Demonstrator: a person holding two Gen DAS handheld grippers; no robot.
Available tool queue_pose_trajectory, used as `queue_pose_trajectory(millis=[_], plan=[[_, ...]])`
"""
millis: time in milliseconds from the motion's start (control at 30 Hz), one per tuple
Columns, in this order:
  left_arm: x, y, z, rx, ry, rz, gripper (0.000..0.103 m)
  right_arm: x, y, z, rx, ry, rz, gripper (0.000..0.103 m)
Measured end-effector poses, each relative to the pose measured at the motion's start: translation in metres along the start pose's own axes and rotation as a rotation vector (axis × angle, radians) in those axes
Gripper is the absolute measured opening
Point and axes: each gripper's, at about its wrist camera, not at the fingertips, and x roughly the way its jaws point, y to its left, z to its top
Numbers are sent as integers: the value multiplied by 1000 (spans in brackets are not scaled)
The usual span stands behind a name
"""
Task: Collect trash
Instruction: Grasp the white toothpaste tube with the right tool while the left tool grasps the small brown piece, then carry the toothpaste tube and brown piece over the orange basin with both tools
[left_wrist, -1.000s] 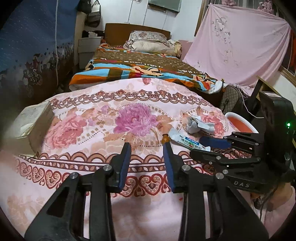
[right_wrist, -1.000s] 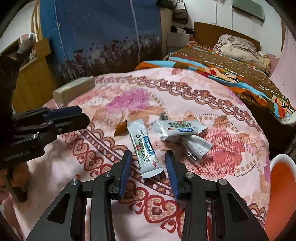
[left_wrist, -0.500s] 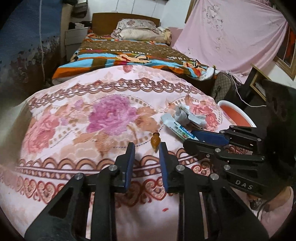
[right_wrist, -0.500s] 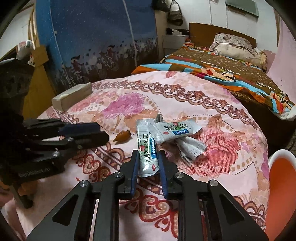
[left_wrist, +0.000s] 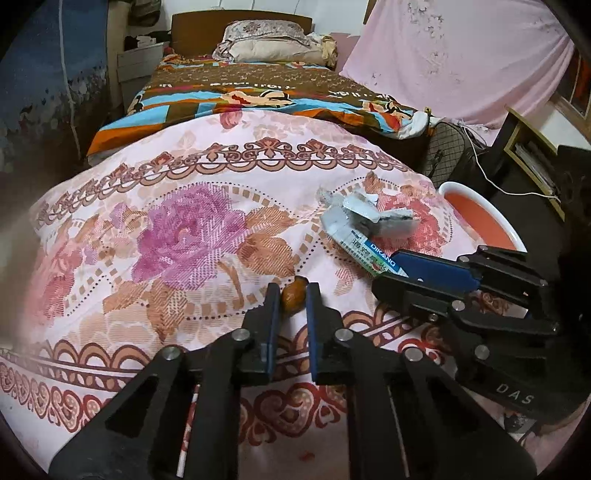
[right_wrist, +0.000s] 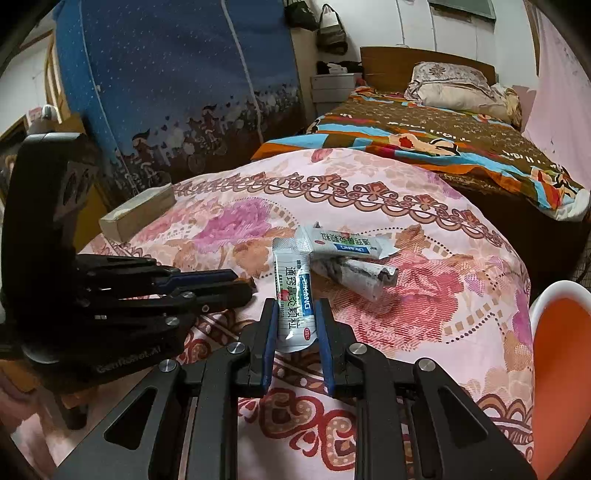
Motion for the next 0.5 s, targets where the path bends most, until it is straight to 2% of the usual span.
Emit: queue_pose_trajectory(millis=[233,400,500], plan=[[-11,0,-4,-1,-54,29,0,-8,1,-2,-12,-30,1,18],[-33,9,-9,-64,-149,19,0,-21,5,-4,-35,-91,10,18],[-47,15,-14,-98,-210,40,0,-30,9,-6,-55,-138,11,18]])
